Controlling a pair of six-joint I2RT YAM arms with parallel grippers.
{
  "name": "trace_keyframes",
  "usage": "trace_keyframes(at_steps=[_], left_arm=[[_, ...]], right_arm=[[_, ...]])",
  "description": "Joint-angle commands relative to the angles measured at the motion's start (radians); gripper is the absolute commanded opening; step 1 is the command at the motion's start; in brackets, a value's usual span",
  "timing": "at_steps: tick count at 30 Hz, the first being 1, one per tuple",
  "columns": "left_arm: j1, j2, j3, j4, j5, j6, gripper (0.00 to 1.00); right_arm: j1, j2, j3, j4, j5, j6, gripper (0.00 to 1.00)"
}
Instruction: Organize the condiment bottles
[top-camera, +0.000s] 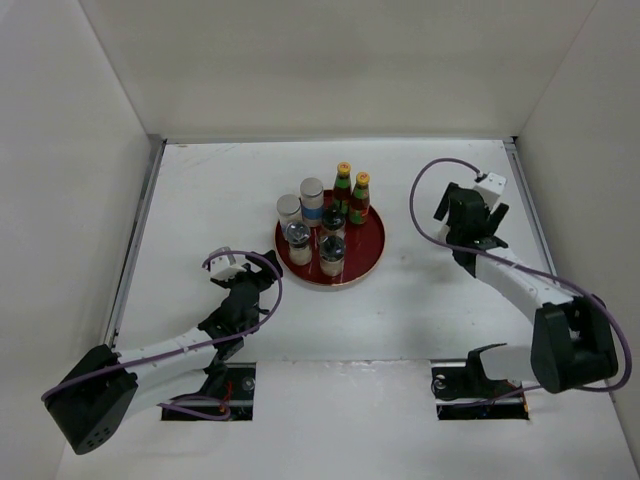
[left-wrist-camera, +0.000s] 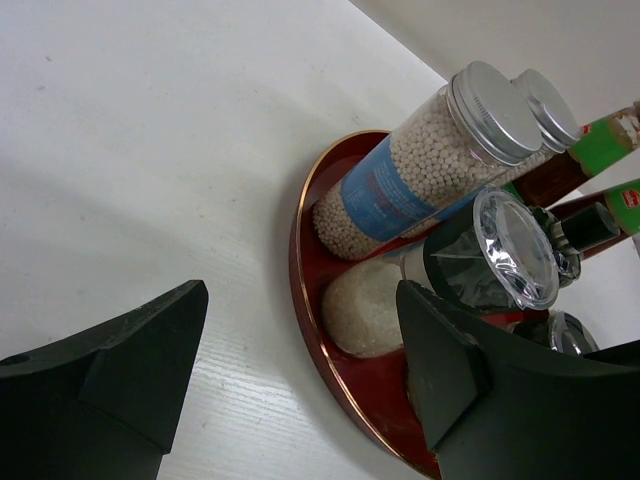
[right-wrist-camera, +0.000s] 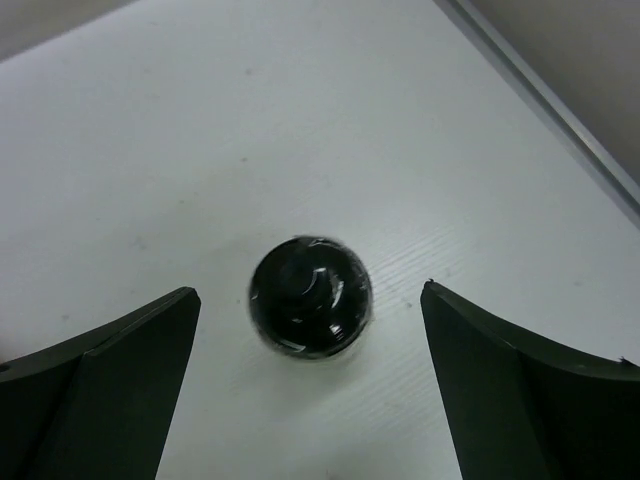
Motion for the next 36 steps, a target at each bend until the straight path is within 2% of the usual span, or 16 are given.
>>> trace_keyframes(at_steps=[1, 4, 8, 11, 14, 16, 18, 23, 28, 32, 36], left_arm=[[0.002, 0.0, 0.032, 0.032, 0.003, 0.011, 0.76], [0.002, 0.011, 0.036, 0.032, 0.003, 0.011, 0.76], [0.002, 0.013, 0.036, 0.032, 0.003, 0.011, 0.76], [0.002, 0.007, 0.036, 0.032, 0.003, 0.013, 0.76], [0.003, 0.013, 0.036, 0.032, 0.003, 0.014, 0.76], [0.003, 0.01, 0.036, 0.032, 0.003, 0.014, 0.76], [0.003, 0.005, 0.036, 0.032, 0.003, 0.014, 0.76], [0.002, 0.017, 0.037, 0.038, 0.003, 0.014, 0.76], [0.003, 0.023, 0.039, 0.041, 0.006, 0.013, 0.76], [0.002, 0.029, 0.04, 0.047, 0.015, 0.014, 0.76], [0.0, 0.019, 0.039, 0.047, 0.015, 0.014, 0.76]], right_arm=[[-0.047, 0.067, 0.066, 0.022, -0.024, -0.035, 0.99], [-0.064, 0.119, 0.086, 0.046, -0.106, -0.021, 0.98], [-0.093, 0.17, 0.1, 0.074, -0.116, -0.015, 0.94], [-0.102, 0.196, 0.104, 0.106, -0.127, -0.015, 0.86], [-0.102, 0.199, 0.1, 0.117, -0.131, -0.012, 0.72], [-0.097, 0.184, 0.098, 0.114, -0.137, -0.004, 0.62], [-0.084, 0.131, 0.086, 0.117, -0.133, -0.007, 0.58], [0.066, 0.025, 0.086, 0.076, -0.114, -0.032, 0.57], [0.209, -0.026, 0.092, 0.072, -0.142, 0.014, 0.57], [0.326, 0.032, 0.144, 0.114, -0.186, 0.042, 0.57], [0.392, 0.158, 0.198, 0.163, -0.216, 0.053, 0.58]])
